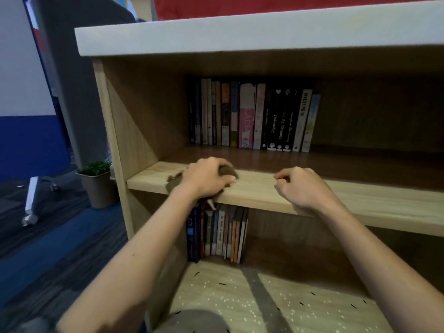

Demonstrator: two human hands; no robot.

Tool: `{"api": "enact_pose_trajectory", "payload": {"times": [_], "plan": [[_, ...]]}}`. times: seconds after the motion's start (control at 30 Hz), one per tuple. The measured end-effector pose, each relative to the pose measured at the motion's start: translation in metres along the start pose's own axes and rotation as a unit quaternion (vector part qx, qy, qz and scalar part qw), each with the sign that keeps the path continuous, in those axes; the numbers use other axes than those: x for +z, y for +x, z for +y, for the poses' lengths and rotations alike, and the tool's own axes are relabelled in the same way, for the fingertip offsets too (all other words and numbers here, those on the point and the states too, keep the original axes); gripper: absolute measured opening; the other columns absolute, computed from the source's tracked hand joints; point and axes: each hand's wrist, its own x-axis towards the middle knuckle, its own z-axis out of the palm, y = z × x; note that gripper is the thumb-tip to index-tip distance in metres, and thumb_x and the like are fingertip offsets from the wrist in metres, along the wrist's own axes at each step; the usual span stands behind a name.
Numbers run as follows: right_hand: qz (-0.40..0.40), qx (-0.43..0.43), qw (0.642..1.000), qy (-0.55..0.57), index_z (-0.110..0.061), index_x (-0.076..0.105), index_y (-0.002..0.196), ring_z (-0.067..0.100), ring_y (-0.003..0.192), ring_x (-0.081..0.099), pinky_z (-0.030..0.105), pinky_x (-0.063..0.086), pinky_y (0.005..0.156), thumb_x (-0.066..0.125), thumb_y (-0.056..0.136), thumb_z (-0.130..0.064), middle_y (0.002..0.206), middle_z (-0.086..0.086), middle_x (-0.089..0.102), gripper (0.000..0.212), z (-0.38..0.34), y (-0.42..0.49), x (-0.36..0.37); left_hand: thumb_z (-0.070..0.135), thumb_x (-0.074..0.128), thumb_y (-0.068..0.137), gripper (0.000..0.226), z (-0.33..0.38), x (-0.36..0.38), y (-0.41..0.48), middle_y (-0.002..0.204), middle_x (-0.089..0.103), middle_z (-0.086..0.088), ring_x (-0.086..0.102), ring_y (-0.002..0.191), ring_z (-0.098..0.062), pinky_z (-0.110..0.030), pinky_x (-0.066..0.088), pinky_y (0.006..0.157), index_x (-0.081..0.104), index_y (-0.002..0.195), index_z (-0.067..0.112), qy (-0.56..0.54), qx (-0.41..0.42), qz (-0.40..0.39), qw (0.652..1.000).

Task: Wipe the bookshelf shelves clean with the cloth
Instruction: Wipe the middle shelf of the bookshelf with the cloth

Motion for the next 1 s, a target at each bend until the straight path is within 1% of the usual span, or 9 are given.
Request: {"api": "enact_pose_trajectory", "payload": {"times": [0.07,0.17,0.27,0.4,0.57,0.63,0.8,0.93,1.0], "plan": [[0.002,0.01,0.999,0.051,-0.02,0.063,0.115,0.012,0.076,0.05,0.023,0.039,0.068,0.043,0.091,-0.023,0.102,0.003,0.064,0.031,0.003,0.0,-0.004,0.028,0.063,0.085,0.045,0.027,0.01,-0.012,0.123,0.057,0.001,0.053,0.112,-0.016,-0.037,0.045,0.099,0.051,0.128,0.028,-0.05,0.06,-0.004,0.997],[0.024,0.012,0.997,0.072,-0.019,0.062,0.115,0.007,0.067,0.047,0.02,0.04,0.062,0.043,0.092,-0.021,0.112,0.006,0.064,0.03,0.013,-0.007,-0.017,0.01,0.061,0.085,0.041,0.012,-0.009,-0.011,0.112,0.061,0.001,0.058,0.1,-0.012,-0.029,0.049,0.091,0.053,0.125,0.02,-0.15,0.056,0.054,0.986],[-0.017,0.012,1.0,-0.011,-0.025,0.061,0.114,0.017,0.093,0.057,0.033,0.049,0.08,0.042,0.092,-0.029,0.118,0.002,0.062,0.03,0.025,-0.022,-0.024,0.015,0.061,0.087,0.041,-0.043,-0.038,0.032,0.121,0.059,-0.01,0.057,0.109,-0.026,-0.04,0.049,0.094,0.051,0.128,0.018,-0.091,-0.038,0.177,0.979],[0.006,0.024,0.999,-0.036,-0.031,0.056,0.12,0.016,0.107,0.053,0.032,0.044,0.086,0.042,0.09,-0.037,0.125,-0.004,0.057,0.033,0.03,-0.027,-0.019,0.033,0.05,0.093,0.046,-0.086,-0.027,0.1,0.134,0.049,-0.013,0.05,0.116,-0.034,-0.041,0.043,0.096,0.042,0.136,0.018,0.0,-0.145,0.037,0.989],[0.029,0.051,0.998,-0.015,-0.033,0.064,0.109,0.004,0.053,0.048,0.018,0.034,0.047,0.049,0.085,-0.037,0.088,-0.006,0.064,0.029,0.032,-0.02,-0.018,0.045,0.039,0.095,0.049,-0.063,0.006,0.136,0.141,0.044,-0.01,0.046,0.123,-0.032,-0.038,0.04,0.1,0.043,0.138,0.021,0.088,-0.079,-0.064,0.991],[0.036,0.058,0.998,-0.014,-0.032,0.066,0.106,0.004,0.047,0.044,0.019,0.028,0.042,0.05,0.085,-0.036,0.076,-0.008,0.062,0.027,0.031,-0.02,-0.017,0.045,0.042,0.095,0.046,-0.037,0.013,0.13,0.139,0.047,-0.008,0.048,0.12,-0.029,-0.033,0.039,0.095,0.045,0.135,0.022,0.064,-0.028,-0.096,0.993],[0.032,0.054,0.998,-0.022,-0.033,0.066,0.106,0.008,0.047,0.048,0.02,0.032,0.044,0.047,0.087,-0.036,0.09,-0.001,0.068,0.027,0.033,-0.021,-0.016,0.051,0.052,0.088,0.027,0.005,0.016,0.083,0.084,0.057,0.002,0.051,0.072,-0.012,-0.025,0.039,0.067,0.055,0.087,0.024,-0.039,0.008,-0.163,0.986],[0.025,0.057,0.998,-0.021,-0.032,0.064,0.111,0.009,0.053,0.051,0.023,0.039,0.05,0.045,0.089,-0.035,0.104,0.001,0.068,0.03,0.034,-0.023,-0.015,0.048,0.049,0.09,0.037,0.003,-0.009,0.023,0.103,0.062,0.005,0.056,0.097,-0.014,-0.029,0.042,0.083,0.058,0.117,0.024,-0.08,0.08,-0.168,0.979],[0.028,0.061,0.998,-0.015,-0.032,0.064,0.11,0.012,0.058,0.051,0.025,0.041,0.055,0.045,0.088,-0.035,0.107,0.001,0.067,0.03,0.035,-0.02,-0.012,0.05,0.046,0.09,0.038,0.006,-0.01,-0.003,0.101,0.064,0.003,0.059,0.096,-0.016,-0.035,0.046,0.087,0.058,0.116,0.026,-0.089,0.094,-0.136,0.982]]}}
